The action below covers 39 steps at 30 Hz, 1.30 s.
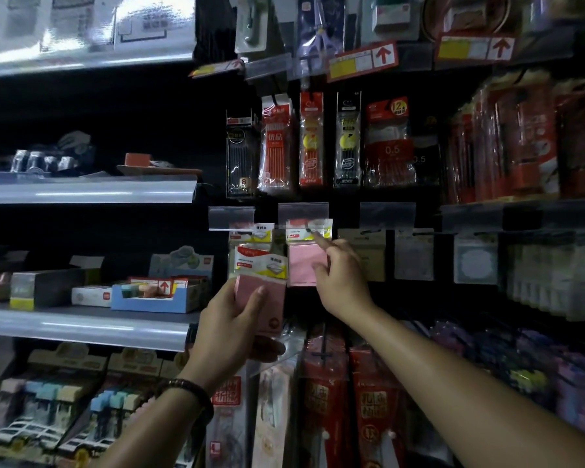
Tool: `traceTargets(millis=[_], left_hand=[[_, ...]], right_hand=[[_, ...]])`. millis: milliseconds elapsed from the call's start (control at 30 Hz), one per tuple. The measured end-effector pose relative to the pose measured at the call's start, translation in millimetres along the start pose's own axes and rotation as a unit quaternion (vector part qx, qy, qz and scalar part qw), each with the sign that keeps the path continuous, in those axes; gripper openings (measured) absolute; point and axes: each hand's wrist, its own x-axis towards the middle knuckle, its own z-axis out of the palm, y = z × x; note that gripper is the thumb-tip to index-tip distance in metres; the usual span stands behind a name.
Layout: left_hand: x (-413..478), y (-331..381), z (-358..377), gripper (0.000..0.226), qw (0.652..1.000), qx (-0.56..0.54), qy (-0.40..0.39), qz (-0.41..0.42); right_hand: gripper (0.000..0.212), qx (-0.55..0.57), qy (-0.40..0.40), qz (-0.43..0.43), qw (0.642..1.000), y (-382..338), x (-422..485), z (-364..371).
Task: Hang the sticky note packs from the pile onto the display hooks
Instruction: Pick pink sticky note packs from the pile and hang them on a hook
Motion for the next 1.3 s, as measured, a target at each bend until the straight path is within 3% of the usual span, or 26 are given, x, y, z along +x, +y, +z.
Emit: traceTargets(millis=[167, 367, 467, 533, 600, 767, 867, 967, 1100, 1300], left_hand=[[3.6, 1.9, -0.6, 0.013, 1.000, -0.015, 0.003, -0.014], [7.4, 0.6, -7.2, 0.021, 1.000, 0.001, -0.008, -0.014], [8.6, 3.1, -8.0, 0.023, 0.999, -0.011, -0.024, -0.020], [10.3, 4.5, -6.3, 0.026, 0.999, -0.020, -0.031, -0.026], [12.8, 3.5, -2.8, 0.027, 0.998, -0.028, -0.040, -0.030], [15.0, 0.8, 8.6, 0.029, 0.994, -0.049, -0.092, -0.033], [18.1, 0.5, 13.7, 0.029, 0.993, -0.041, -0.111, -0.028], [22.8, 2.6, 17.2, 0.034, 0.997, -0.015, -0.079, -0.004], [24.5, 6.5, 20.5, 0.057, 0.994, 0.026, -0.082, 0.069], [30.9, 4.5, 26.4, 0.075, 0.989, 0.071, -0.080, 0.107]], right_hand=[[0.070, -0.101, -0.053, 0.044, 0.992, -9.2, 14.8, -1.5], [0.103, -0.194, -0.147, 0.108, 0.964, -23.8, 8.3, -10.8], [0.075, -0.283, -0.102, 0.082, 0.950, -35.6, -10.9, -19.1], [0.054, -0.230, -0.049, 0.022, 0.972, -35.3, -24.5, -23.3], [0.046, -0.111, -0.038, -0.032, 0.993, -30.6, -35.1, -26.7], [0.053, 0.155, -0.146, -0.041, 0.976, -17.1, -45.8, -27.4], [0.054, 0.164, -0.128, -0.048, 0.977, -12.2, -44.6, -26.2], [0.054, 0.165, -0.105, -0.040, 0.980, -11.5, -38.4, -26.5], [0.054, 0.124, -0.062, -0.077, 0.987, -10.6, -30.8, -24.0], [0.057, 0.082, 0.005, -0.119, 0.989, -8.7, -24.5, -22.1]])
